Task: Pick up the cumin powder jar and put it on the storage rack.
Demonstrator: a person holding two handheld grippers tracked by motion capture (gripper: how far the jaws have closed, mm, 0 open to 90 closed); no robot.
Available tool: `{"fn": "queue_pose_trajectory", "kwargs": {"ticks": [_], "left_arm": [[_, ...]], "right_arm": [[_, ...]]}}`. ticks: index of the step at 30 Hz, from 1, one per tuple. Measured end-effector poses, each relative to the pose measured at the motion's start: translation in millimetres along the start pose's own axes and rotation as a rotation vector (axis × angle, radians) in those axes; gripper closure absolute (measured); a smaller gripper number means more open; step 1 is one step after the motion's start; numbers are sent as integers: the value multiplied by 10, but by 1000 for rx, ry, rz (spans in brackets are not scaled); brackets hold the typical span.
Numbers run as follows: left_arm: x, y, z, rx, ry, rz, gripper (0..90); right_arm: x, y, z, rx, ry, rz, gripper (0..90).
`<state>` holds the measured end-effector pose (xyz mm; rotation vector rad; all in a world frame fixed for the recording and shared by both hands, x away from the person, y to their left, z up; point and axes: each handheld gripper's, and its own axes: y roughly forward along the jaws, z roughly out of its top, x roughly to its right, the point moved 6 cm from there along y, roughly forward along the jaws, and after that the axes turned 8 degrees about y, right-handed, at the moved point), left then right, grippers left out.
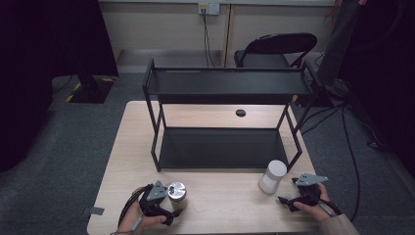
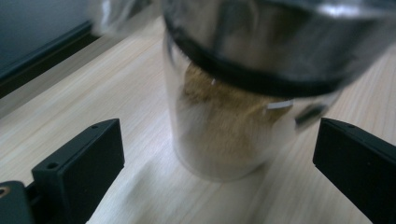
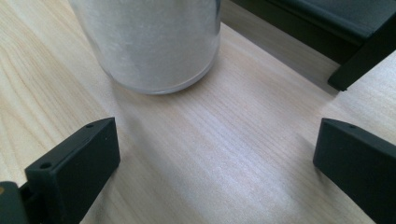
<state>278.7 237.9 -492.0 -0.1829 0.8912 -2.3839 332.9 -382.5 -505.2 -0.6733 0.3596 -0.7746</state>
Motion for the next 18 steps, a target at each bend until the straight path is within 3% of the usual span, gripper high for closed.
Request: {"fn": "queue_pose_trajectory", "kwargs": {"ticks": [8, 12, 18], "left_arm": [[15, 77, 66, 0, 7, 15, 34], [27, 85, 84, 12, 35, 31, 137], [32, 110, 110, 18, 38, 13, 260]], "right_arm": [[0, 0, 0, 0, 0, 0, 0], [0, 0, 0, 0, 0, 0, 0], [0, 0, 0, 0, 0, 0, 0]]}}
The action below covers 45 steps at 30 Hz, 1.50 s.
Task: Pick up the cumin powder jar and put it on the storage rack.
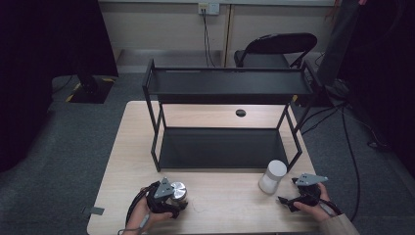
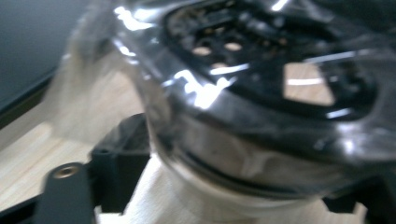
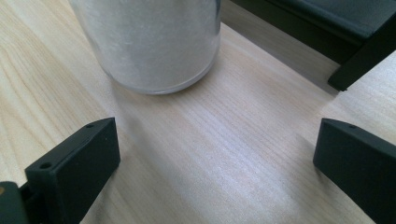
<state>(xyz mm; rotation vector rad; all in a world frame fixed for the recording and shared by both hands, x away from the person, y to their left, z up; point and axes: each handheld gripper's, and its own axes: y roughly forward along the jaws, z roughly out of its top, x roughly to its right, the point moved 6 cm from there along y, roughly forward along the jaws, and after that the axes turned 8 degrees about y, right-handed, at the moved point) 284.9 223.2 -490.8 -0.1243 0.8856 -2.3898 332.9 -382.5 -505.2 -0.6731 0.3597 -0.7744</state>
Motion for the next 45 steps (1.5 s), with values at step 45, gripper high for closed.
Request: {"fn": "queue_pose_trajectory", "kwargs": {"ticks": [45], "left_arm": [[-339, -756, 1272, 43, 21, -1, 309]], "right_arm": [[-1, 1, 0, 0, -1, -1, 0]]}}
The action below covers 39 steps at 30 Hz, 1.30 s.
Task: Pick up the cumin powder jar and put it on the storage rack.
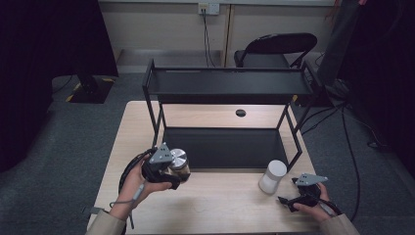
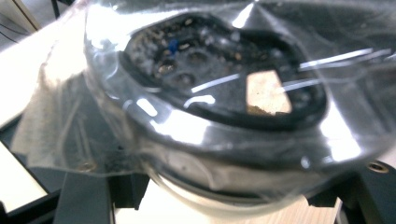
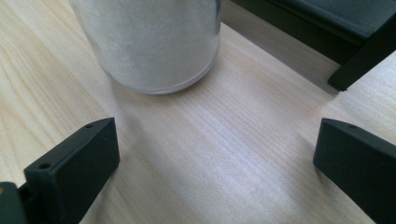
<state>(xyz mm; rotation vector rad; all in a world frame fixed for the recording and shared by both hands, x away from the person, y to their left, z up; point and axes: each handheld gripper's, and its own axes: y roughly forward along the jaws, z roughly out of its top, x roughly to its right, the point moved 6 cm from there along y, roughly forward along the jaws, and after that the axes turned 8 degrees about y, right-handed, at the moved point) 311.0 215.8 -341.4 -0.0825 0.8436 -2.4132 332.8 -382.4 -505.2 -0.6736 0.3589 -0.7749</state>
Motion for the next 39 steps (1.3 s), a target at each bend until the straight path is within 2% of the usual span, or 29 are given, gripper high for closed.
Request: {"fn": "queue_pose_trajectory", "kwargs": {"ticks": [5, 10, 17, 24, 29, 39], "left_arm": [[-100, -91, 267, 10, 6, 26, 309], [-197, -132, 499, -8, 4, 31, 309], [-328, -222, 797, 0, -5, 49, 309], [-516, -333, 1145, -5, -32, 67, 309], [-600, -395, 1379, -32, -26, 100, 309], [-694, -352, 1685, -44, -69, 157, 309]], "right_arm": [[0, 0, 0, 0, 0, 0, 0], [0, 0, 0, 0, 0, 0, 0], [0, 0, 0, 0, 0, 0, 0], [0, 0, 0, 0, 1, 0, 0], [0, 0, -1, 0, 0, 0, 0], [0, 0, -1, 0, 0, 0, 0]]}}
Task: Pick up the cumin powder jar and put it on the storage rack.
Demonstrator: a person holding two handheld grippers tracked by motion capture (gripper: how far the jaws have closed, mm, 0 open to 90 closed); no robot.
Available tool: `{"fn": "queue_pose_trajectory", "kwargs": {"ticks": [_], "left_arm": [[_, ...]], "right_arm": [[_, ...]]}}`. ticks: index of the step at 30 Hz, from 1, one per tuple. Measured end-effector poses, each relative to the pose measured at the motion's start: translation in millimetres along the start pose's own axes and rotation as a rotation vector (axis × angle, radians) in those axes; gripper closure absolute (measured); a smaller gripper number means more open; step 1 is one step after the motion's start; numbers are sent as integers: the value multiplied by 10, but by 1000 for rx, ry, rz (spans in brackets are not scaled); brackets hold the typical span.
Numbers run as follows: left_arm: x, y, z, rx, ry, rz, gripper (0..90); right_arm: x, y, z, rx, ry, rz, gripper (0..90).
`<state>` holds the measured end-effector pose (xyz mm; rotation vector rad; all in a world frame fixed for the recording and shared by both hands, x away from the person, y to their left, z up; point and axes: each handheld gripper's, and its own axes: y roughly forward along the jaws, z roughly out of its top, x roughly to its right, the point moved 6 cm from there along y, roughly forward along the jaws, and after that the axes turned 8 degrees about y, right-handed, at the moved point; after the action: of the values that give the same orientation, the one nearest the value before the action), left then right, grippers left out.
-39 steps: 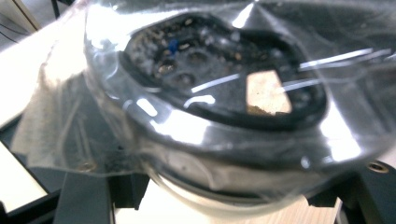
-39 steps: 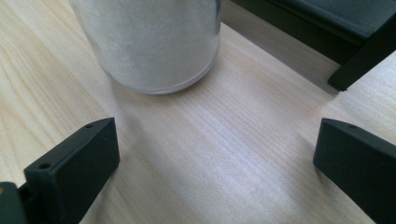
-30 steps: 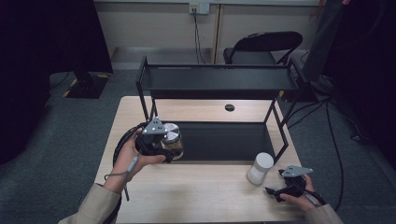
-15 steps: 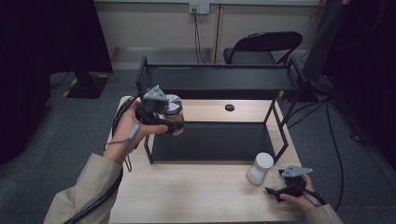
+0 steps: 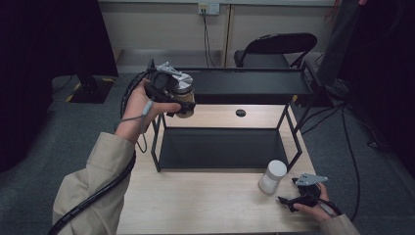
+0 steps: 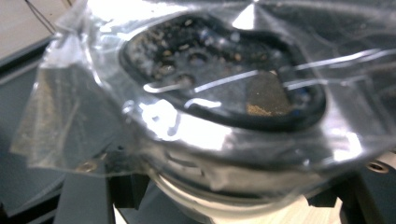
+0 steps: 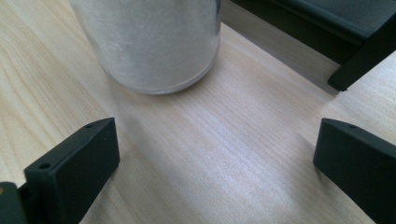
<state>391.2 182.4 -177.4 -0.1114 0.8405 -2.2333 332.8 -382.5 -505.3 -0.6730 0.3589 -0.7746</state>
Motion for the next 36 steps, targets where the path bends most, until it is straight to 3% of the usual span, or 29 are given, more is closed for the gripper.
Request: {"fn": "queue_pose_trajectory", "kwargs": {"ticks": [10, 17, 22, 28, 36], "left_arm": [[-104, 59, 332, -9, -51, 68, 309], [-216, 151, 465, -13, -94, 125, 309], [-287, 267, 483, -12, -137, 151, 309], [-330, 371, 479, -29, -138, 171, 309], [-341, 455, 481, -33, -133, 168, 309]], "right_arm": [[0, 0, 0, 0, 0, 0, 0], [0, 0, -1, 1, 0, 0, 0], [0, 0, -1, 1, 0, 0, 0], [0, 0, -1, 1, 0, 0, 0], [0, 1, -1, 1, -1, 0, 0]]}}
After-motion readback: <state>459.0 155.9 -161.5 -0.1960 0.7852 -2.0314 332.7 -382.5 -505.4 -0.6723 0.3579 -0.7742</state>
